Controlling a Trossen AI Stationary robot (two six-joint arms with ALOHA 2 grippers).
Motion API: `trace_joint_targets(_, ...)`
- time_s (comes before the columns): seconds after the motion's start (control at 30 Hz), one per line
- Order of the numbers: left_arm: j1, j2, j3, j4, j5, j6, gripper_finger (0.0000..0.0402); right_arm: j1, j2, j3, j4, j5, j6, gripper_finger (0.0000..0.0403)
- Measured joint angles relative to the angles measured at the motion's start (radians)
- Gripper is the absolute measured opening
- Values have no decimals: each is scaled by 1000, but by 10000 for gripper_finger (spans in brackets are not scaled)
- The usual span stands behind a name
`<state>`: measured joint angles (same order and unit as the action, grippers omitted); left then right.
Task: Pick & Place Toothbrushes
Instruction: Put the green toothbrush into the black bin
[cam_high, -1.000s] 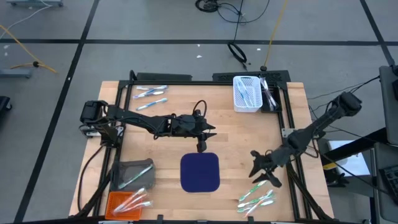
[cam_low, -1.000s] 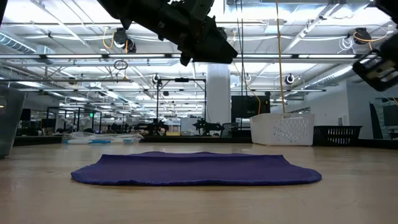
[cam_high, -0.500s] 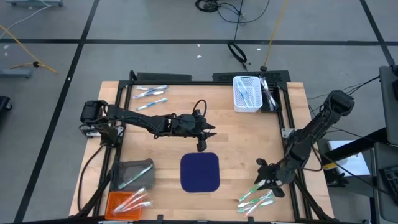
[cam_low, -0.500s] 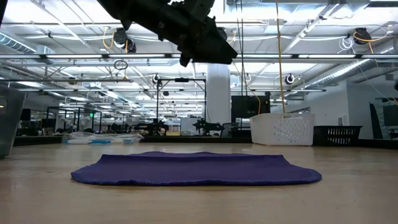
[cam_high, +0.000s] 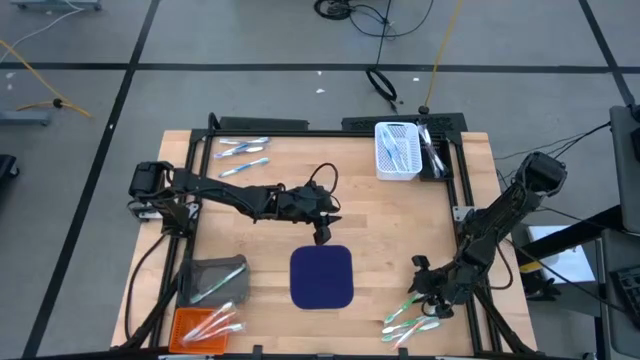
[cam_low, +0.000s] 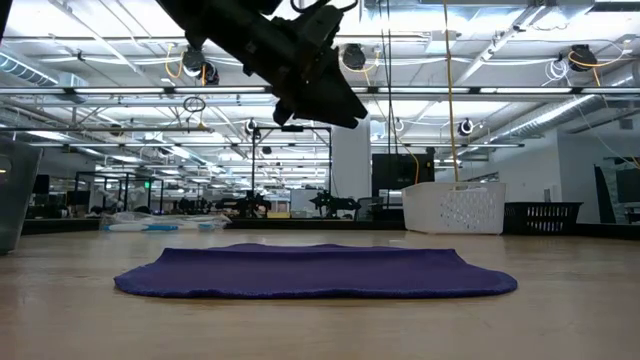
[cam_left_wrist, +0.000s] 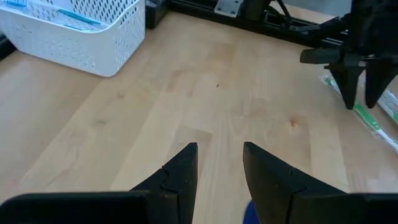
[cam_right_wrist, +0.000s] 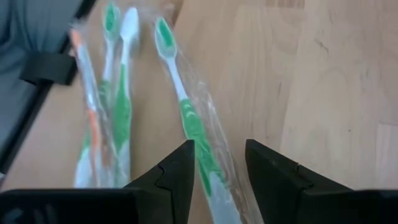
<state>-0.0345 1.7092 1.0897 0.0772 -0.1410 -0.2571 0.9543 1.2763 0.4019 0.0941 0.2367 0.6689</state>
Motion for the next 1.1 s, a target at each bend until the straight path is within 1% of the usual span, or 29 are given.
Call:
trace_joint_targets(0.13, -13, 0, 0, 0, 0, 0, 127, 10, 30, 0, 11, -3, 7, 134)
trace_joint_targets(0.33, -37, 0, 0, 0, 0, -2, 127, 41, 35, 0, 13, -2, 30, 134)
trace_joint_targets(0.57, -88, 0, 0, -1, 0, -15, 127, 61, 58, 2, 7, 9, 34, 128)
trace_joint_targets(0.7, -117, 0, 0, -7, 0, -15, 127, 69, 97, 4, 8, 27, 33, 110)
trace_joint_targets(0.8, -134, 0, 0, -7, 0, -15, 127, 69, 106, 4, 10, 28, 34, 87)
trace_joint_targets(0.97, -161, 0, 0, -8, 0, -18, 127, 68, 106, 4, 4, 23, 40, 31)
trace_joint_targets(1.1, -177, 0, 0, -7, 0, -19, 127, 68, 106, 3, 3, 18, 53, 28)
